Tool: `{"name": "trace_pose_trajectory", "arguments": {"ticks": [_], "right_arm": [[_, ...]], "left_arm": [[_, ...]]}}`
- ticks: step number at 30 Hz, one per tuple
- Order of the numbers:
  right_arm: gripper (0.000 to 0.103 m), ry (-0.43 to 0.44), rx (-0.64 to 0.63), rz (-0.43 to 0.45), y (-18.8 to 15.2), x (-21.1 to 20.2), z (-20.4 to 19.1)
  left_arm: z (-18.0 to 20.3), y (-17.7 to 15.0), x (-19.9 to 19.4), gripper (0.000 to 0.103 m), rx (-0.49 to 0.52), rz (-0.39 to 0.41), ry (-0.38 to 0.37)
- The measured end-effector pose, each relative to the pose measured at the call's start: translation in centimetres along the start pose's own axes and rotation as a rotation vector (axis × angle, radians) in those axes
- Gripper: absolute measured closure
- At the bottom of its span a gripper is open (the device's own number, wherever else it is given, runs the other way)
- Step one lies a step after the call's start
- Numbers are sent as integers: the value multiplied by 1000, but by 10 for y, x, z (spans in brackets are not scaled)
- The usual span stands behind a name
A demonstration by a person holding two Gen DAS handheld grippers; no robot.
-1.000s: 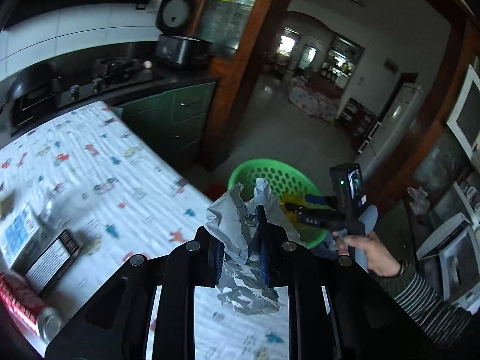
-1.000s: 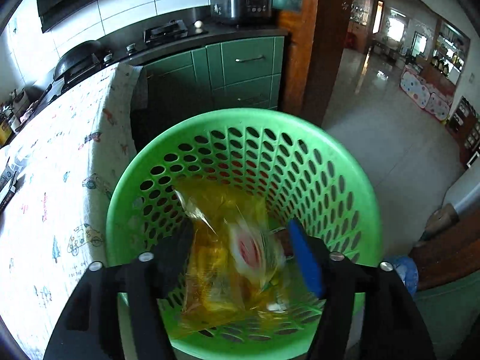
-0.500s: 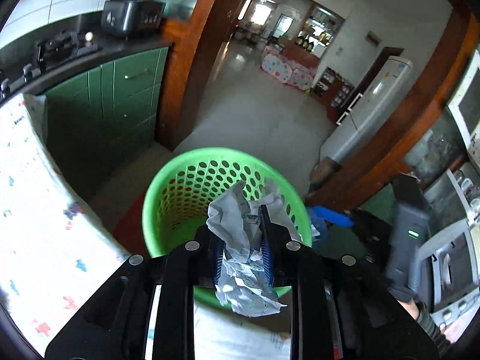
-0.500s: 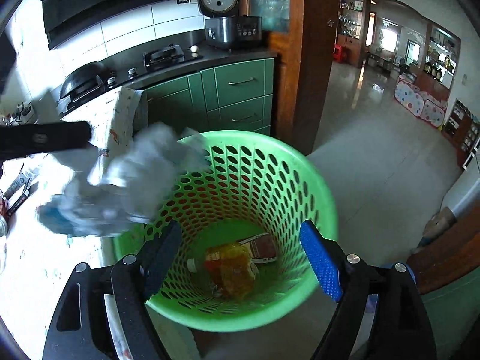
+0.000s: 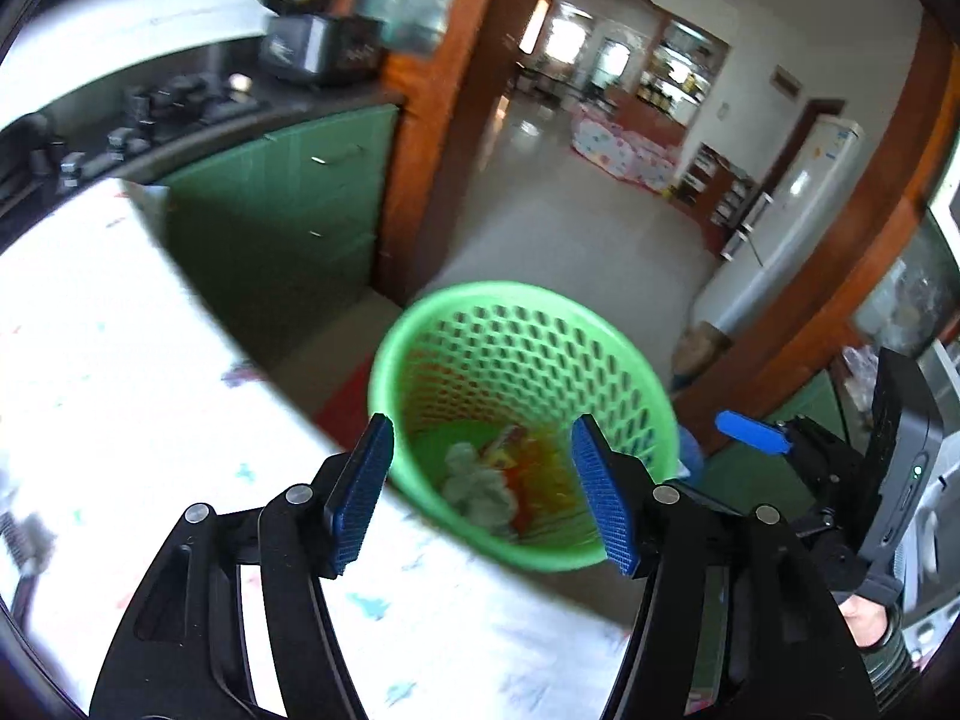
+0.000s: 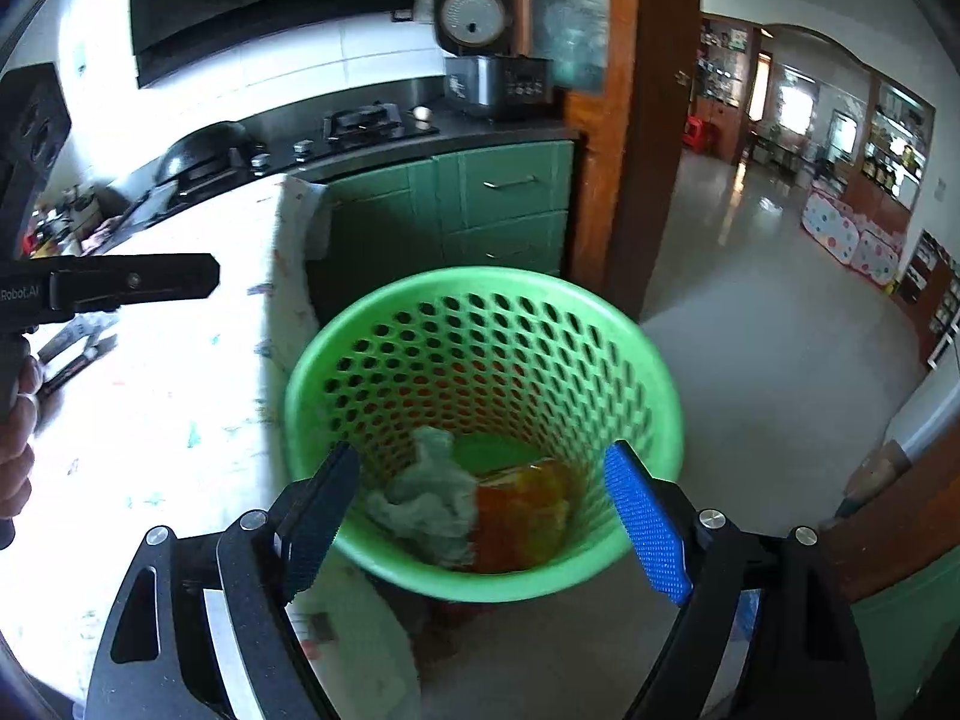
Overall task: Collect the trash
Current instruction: 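Swing both open tools back over the table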
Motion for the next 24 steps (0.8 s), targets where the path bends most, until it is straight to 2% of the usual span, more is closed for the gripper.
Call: {"name": "trace_pose_trajectory", "arguments": {"ticks": [9,24], "right_arm": [[19,156,-93,25,8,-10,-90],[19,435,-373,-20,18,5,-282]], "left_arm": [[-86,-37,-94,40,-113,89,164],[-222,-132,-228,38,-366,172,419]]}}
Point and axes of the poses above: each gripper's, at about its wrist camera, not at the fingertips, and x roughly the way its jaws point, z to its right, y to its top, the point moved 5 cm from there along x, roughly the way its jaws point, and after that the axes turned 5 degrees about y, right-handed, at the moved point
